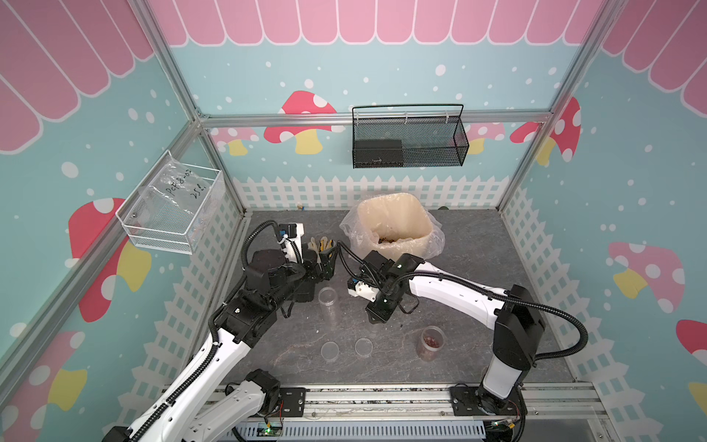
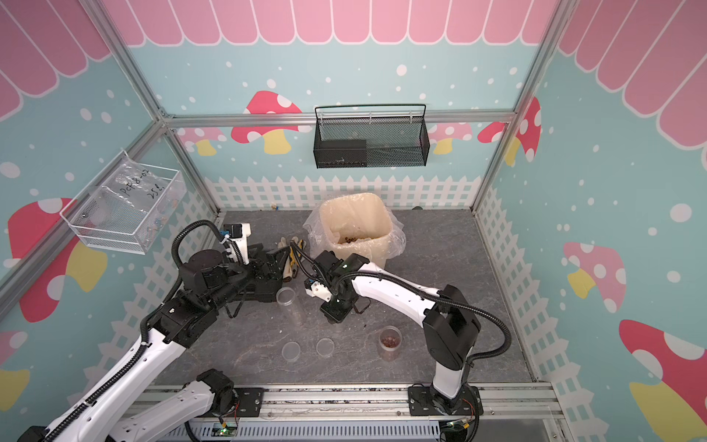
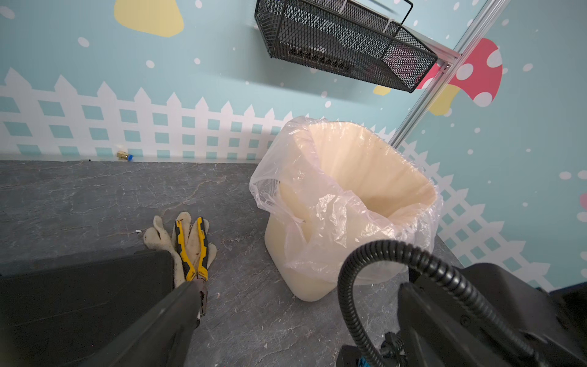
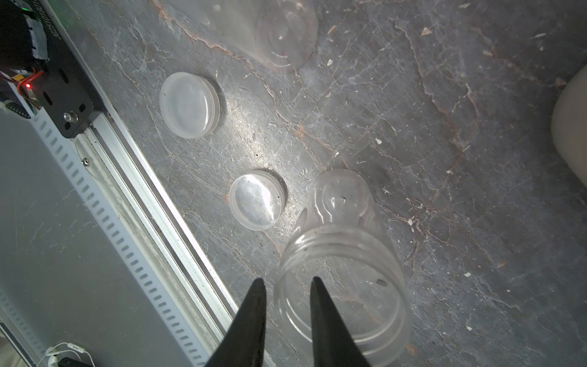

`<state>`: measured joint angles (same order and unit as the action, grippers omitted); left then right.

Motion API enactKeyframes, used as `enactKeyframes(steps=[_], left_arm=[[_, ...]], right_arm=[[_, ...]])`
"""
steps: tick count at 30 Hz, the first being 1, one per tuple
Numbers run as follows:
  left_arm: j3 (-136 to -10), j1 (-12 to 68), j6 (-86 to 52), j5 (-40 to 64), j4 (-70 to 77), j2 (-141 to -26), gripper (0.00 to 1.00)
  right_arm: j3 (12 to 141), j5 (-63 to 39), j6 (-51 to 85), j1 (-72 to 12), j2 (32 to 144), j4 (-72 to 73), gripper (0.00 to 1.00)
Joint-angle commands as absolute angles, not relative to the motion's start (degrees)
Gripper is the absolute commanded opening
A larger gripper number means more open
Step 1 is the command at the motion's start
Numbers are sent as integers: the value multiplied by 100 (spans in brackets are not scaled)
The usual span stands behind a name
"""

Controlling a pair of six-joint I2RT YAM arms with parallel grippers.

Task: Empty the moldy dried flower tea in the jars
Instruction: Place the jar at the center of the board, then pick up the jar from the center of the board.

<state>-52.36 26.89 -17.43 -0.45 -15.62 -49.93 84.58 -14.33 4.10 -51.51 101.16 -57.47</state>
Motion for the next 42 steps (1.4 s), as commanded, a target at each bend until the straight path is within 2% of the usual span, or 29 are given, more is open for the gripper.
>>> enactKeyframes(steps=[1,9,15,22,26,29,37,42], left_arm=[[-5133,2663,-1573,-144,-1558,-4896,100],[-5082,2663,-1504,-230,-1550,-4856,100],[-4956,2663,-1392,-198,-1418,-4748,100],[-4826,2663,-962,844,-1282,-4633,100],[-4816,2672,-833,1622,-1246,-4614,100],[-4821,2685,-817,1932,-1274,-4638,100],[-4816,2714,-898,2163,-1224,-4724,100],[-4816,2716,-905,2188,-1212,-4729,100]], right_arm=[[8706,-1414,197,-5211,10179,-5903,29],[8912,-1241,209,-5221,9750,-5529,38],[8632,-814,396,-5219,8937,-4982,50],[7532,-525,974,-5218,7531,-4541,58],[6826,-342,1536,-5221,6874,-4653,66],[6364,-240,2001,-5218,6473,-4901,68],[5457,-18,3416,-5206,5660,-5647,77],[5171,21,3766,-5203,5726,-6095,79]])
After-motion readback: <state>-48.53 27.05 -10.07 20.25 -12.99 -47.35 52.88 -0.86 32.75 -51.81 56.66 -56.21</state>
